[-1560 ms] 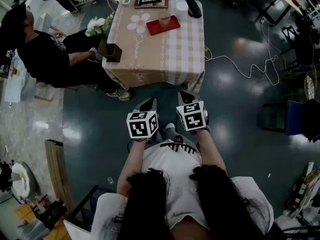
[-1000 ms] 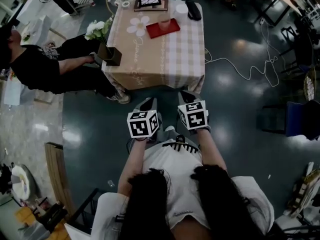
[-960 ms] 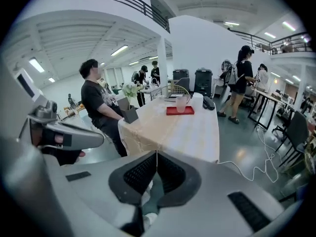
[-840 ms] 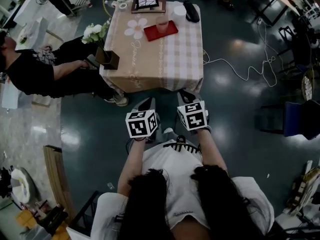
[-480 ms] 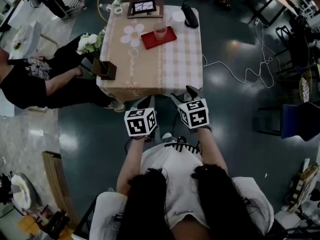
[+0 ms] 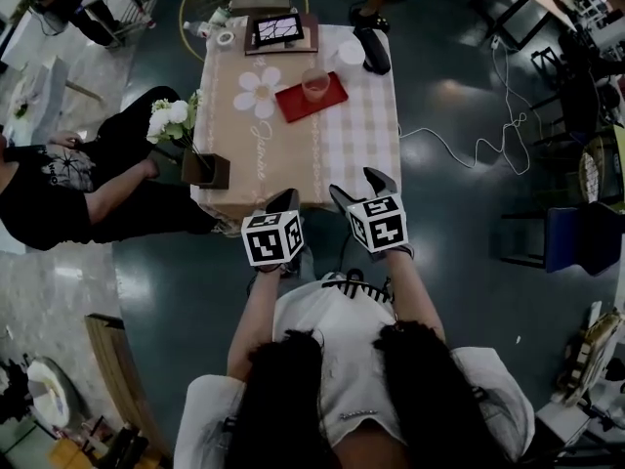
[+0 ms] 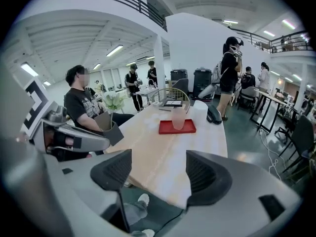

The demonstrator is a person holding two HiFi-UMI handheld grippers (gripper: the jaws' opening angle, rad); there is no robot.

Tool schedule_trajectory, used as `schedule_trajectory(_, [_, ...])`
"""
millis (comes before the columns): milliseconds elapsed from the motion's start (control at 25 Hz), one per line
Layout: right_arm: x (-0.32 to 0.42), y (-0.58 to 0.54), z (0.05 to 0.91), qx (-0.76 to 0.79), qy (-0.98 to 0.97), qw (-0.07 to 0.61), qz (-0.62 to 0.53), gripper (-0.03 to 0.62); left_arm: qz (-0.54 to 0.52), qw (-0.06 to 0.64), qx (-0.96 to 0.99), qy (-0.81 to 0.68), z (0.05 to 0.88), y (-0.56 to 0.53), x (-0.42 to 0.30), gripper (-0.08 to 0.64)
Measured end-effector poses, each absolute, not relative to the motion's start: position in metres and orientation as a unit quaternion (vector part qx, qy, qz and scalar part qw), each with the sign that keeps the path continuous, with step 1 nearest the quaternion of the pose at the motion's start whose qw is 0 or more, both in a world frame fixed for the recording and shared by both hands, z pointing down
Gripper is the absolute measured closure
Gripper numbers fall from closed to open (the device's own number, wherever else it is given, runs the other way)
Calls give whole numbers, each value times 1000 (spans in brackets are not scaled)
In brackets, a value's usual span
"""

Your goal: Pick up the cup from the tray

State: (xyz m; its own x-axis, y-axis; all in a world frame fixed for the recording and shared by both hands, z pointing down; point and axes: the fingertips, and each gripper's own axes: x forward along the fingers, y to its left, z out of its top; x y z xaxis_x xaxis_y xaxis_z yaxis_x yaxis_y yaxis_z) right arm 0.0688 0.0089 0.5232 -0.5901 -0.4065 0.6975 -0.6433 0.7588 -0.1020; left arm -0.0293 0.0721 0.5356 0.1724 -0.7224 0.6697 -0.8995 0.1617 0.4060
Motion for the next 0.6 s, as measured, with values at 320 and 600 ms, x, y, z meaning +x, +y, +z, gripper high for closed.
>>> schedule_trajectory(320, [35,-28,515,326,-869,325,183,258,125,416,654,-620,530,33,-64,555])
schedule_trajectory(600, [14,-53,513,347,-862,317,191,255,137,412,670,-602,530,8,-85,555])
